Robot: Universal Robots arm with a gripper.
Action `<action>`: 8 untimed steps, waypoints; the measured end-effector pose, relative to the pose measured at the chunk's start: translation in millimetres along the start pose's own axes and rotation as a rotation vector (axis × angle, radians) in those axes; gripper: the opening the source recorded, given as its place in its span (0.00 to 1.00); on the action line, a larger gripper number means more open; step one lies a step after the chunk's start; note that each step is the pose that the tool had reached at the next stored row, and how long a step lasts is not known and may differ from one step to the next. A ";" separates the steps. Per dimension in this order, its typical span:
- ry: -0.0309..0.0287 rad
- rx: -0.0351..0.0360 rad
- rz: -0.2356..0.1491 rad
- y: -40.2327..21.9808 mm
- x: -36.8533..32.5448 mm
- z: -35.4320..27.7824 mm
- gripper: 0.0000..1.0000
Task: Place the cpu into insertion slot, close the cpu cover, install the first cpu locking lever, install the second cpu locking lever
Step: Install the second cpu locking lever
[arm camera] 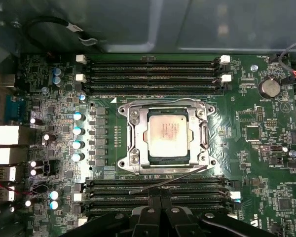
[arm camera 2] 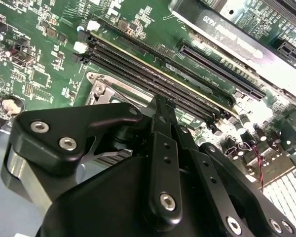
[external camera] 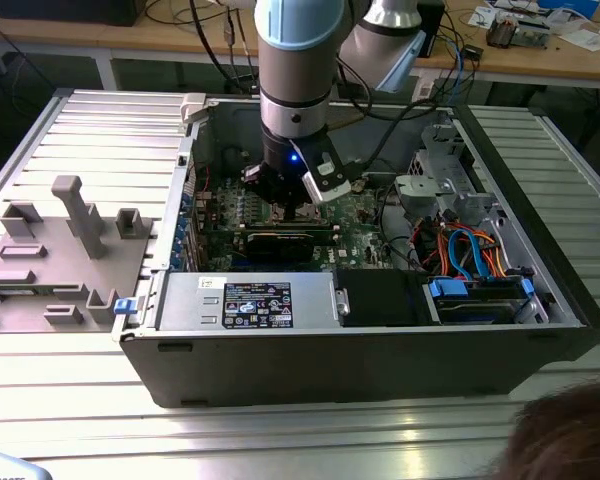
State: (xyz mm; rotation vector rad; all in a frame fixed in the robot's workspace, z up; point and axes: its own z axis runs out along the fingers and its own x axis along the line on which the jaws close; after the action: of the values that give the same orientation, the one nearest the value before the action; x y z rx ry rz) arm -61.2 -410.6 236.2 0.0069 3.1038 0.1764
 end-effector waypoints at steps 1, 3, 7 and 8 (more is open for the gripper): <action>0.0000 -0.0001 0.000 -0.2 0.1 1.8 0.11; 0.0000 -0.0001 0.000 -0.4 0.1 3.9 0.11; 0.0000 0.0000 0.000 -0.9 0.2 7.6 0.11; 0.0000 -0.0001 0.000 -1.0 0.3 9.0 0.11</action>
State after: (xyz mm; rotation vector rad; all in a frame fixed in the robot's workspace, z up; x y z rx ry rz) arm -61.2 -410.6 227.1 0.0069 3.1038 0.1765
